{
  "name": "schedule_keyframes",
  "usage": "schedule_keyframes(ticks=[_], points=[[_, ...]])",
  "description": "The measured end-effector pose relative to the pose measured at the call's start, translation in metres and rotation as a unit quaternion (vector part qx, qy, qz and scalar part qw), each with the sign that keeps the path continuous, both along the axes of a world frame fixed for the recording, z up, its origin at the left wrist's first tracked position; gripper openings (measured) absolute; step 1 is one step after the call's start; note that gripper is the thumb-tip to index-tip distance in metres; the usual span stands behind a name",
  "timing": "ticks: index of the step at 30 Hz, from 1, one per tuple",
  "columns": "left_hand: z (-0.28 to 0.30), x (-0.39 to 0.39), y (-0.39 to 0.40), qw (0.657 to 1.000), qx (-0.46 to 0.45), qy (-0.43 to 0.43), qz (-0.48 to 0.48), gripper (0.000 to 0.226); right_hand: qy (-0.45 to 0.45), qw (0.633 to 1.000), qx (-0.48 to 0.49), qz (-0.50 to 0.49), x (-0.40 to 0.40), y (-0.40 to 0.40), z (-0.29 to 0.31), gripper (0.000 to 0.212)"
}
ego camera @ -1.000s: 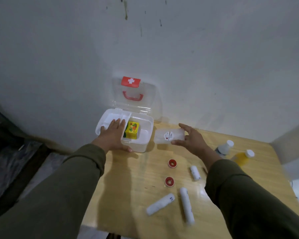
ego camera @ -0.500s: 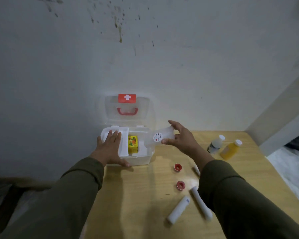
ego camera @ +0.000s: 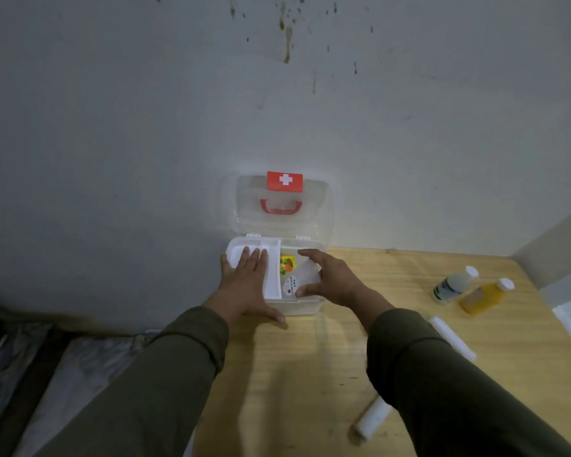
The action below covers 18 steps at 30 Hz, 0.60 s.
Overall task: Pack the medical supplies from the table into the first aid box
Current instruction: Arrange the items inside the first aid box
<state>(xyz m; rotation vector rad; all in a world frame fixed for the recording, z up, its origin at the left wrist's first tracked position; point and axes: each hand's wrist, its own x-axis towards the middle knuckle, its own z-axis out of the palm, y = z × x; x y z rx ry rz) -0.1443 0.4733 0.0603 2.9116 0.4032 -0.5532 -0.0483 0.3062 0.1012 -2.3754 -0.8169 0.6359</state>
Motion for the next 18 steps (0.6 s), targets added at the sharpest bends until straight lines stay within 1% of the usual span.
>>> schedule_keyframes(ticks=[3,5,14,18], points=[[-0.001,0.000,0.000,1.000,-0.002,-0.002,0.002,0.141,-0.007,0.999,-0.048,0.017,-0.001,0.005,-0.004,0.078],[-0.001,0.001,-0.001,1.000,-0.003,-0.002,0.001,0.141,-0.007,0.999,-0.052,0.012,-0.001,0.006,-0.003,0.075],[0.002,-0.002,-0.002,1.000,0.001,-0.003,-0.001,0.140,-0.019,1.000,-0.013,-0.011,-0.012,0.004,-0.005,0.080],[0.002,-0.001,-0.002,1.000,0.000,-0.003,0.002,0.141,-0.005,1.000,0.005,-0.011,-0.014,0.004,-0.007,0.088]])
